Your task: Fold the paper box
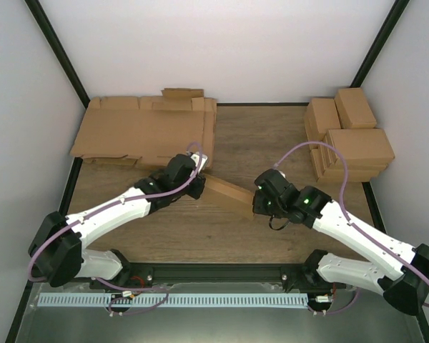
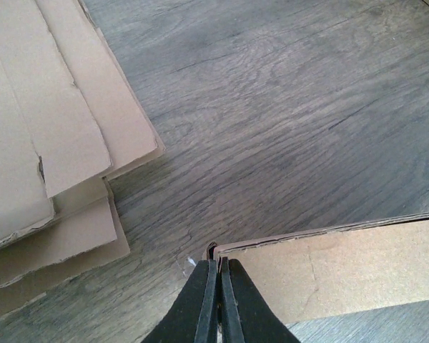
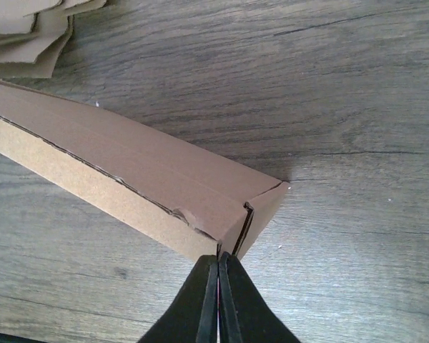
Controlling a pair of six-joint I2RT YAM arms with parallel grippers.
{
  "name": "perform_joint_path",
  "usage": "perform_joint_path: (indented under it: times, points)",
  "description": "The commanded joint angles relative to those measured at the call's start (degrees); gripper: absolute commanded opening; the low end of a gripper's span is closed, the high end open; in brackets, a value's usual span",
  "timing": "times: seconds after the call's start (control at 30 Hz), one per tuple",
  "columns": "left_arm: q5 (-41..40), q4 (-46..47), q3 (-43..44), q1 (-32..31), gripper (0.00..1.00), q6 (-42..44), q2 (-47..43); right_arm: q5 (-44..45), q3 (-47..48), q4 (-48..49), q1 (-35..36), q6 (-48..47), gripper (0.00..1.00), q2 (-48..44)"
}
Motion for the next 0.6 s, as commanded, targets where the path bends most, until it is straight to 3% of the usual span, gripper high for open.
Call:
perform_joint_path:
  times: [0.0,0.57]
  points:
    - [1.17,1.66,0.09,-1.33,0.04,-1.27,0.18,0.72,0.43,3.66,0.45,4.58,0.02,-0.96]
    - [1.15,4.28,-1.07,-2.03,0.04,-1.50,2.28,3.80,-3.42,-1.37,0.46,5.09,0.01,3.36]
